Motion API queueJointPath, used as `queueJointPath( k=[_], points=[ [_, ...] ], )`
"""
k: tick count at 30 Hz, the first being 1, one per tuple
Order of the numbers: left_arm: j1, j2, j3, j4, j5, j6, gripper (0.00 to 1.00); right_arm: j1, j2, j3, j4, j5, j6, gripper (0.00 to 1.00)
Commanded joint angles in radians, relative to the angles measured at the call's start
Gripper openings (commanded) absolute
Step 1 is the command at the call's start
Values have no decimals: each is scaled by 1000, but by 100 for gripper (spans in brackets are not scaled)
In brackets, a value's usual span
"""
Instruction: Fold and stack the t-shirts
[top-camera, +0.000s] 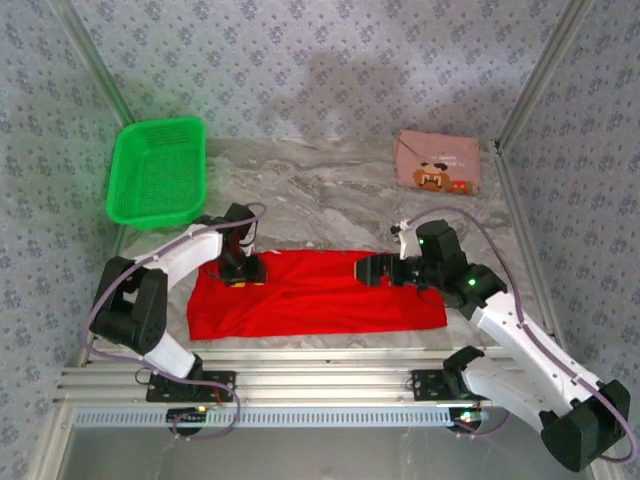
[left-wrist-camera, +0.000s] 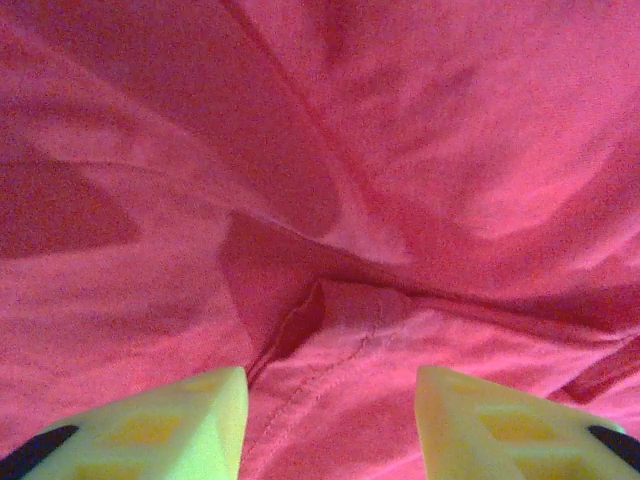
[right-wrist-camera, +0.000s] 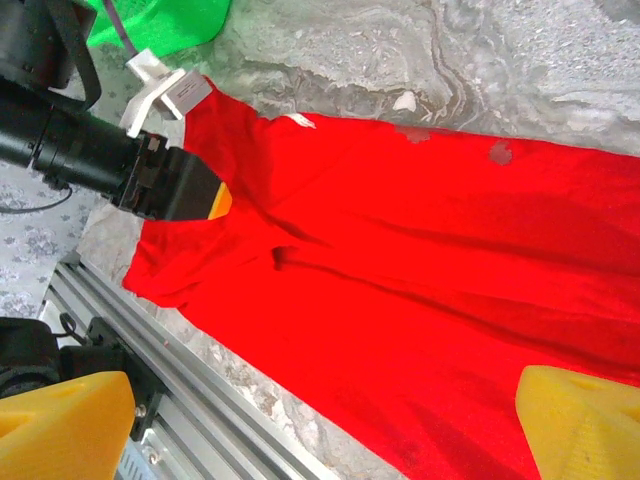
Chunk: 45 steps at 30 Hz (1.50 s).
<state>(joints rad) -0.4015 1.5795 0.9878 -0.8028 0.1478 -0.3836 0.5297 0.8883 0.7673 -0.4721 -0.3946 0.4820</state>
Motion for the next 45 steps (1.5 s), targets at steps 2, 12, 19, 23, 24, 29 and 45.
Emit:
queueJointPath(
  k=[2, 12, 19, 23, 24, 29, 45],
  points=[
    [-33, 32, 40, -7, -42, 37, 42, 14, -13, 10, -1, 51, 11, 100],
    [-118, -26, 47, -63, -112, 40, 19, 13, -12, 13, -10, 71, 7, 100],
    [-220, -145, -31, -53, -149, -45, 15, 6, 1, 4, -16, 84, 8, 100],
    [-240, -196, -73, -52, -228, -102, 17, -3, 11, 4, -11, 80, 8, 100],
    [-234, -204, -76, -49, -245, -109, 22, -5, 14, 4, -7, 76, 8, 100],
    [-152, -201, -75, -30, -267, -71, 52, -4, 14, 6, 8, 51, 7, 100],
    [-36, -13, -35, 156, -62, 99, 55, 4, -1, 14, -20, 37, 10, 100]
  ],
)
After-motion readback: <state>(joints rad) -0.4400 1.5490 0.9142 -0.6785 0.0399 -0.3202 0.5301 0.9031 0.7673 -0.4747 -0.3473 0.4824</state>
